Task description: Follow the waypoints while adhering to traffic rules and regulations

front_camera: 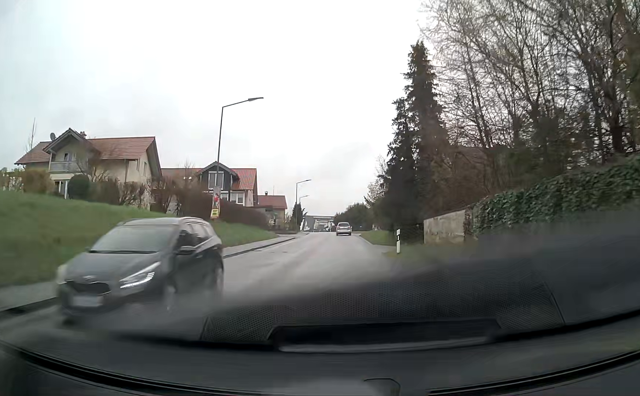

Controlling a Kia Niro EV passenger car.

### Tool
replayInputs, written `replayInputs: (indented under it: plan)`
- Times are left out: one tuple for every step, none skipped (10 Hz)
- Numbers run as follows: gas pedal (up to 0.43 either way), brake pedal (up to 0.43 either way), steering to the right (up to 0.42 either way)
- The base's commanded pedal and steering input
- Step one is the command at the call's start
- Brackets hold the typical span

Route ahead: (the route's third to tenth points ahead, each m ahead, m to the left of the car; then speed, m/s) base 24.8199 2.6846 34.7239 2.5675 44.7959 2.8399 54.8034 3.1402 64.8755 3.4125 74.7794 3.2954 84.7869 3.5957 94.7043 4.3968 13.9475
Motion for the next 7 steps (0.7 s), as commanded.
replayInputs:
  plan:
    - [0.169, 0.0, -0.002]
    - [0.169, 0.0, -0.003]
    - [0.169, 0.0, -0.002]
    - [0.169, 0.0, 0.001]
    - [0.169, 0.0, 0.001]
    - [0.177, 0.0, 0.001]
    - [0.177, 0.0, 0.001]
